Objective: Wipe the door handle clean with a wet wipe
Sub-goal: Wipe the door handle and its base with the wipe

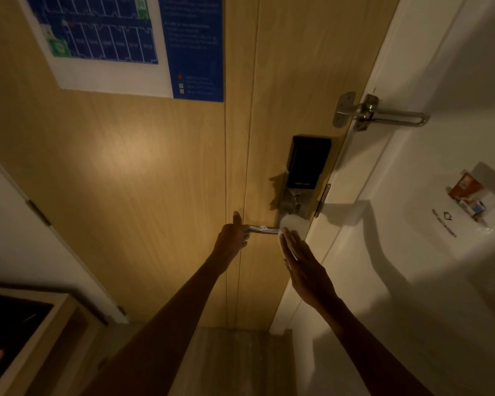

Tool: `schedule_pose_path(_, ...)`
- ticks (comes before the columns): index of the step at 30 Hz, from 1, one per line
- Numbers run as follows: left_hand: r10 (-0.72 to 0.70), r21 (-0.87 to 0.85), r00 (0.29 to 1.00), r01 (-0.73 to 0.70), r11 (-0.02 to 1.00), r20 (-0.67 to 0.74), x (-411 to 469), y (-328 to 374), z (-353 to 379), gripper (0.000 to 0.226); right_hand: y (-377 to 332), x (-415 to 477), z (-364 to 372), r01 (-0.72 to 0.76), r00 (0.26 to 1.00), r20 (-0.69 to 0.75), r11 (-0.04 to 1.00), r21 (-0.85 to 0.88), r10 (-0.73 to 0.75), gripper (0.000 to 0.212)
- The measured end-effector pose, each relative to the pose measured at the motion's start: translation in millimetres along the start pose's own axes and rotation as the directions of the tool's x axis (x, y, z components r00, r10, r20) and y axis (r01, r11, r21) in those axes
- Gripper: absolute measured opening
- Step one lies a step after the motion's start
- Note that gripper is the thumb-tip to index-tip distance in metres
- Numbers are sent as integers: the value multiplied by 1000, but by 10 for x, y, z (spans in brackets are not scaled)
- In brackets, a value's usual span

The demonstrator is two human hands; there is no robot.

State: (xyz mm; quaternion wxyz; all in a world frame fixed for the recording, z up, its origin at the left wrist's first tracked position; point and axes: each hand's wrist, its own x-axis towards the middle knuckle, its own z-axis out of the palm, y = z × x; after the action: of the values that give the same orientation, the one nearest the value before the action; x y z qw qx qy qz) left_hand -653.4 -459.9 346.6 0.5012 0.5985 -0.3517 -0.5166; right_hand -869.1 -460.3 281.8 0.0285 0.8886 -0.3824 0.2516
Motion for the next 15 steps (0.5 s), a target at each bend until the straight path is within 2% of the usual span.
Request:
schedule_pose_path(3,-19,-30,999,20,999,39,-54,40,3,58,-77,136,29,53,999,-10,998,29,-53,56)
schedule_pose_path(4,-25,-42,998,28,999,54,-68,58,-4,58,-82,170,25,20,999,-35,996,84,-17,55)
schedule_pose_path(7,-33,-54,997,36,998,65,-91,85,-27,59,-108,288,13,-224,957,-95,908,354,273,51)
schedule_pose_path(9,-47,-55,997,51,997,62,-113,100,-24,59,-180,458,11,-305,913,-95,819,485,396,49)
schedule_pose_path(11,-75,-75,994,81,994,78,-130,102,-39,62,-270,629,21,-286,922,-80,804,521,380,46)
schedule_pose_path(15,-111,-67,988,119,991,111,-171,122,-98,75,-361,703,86,-228,973,59,883,410,224,48)
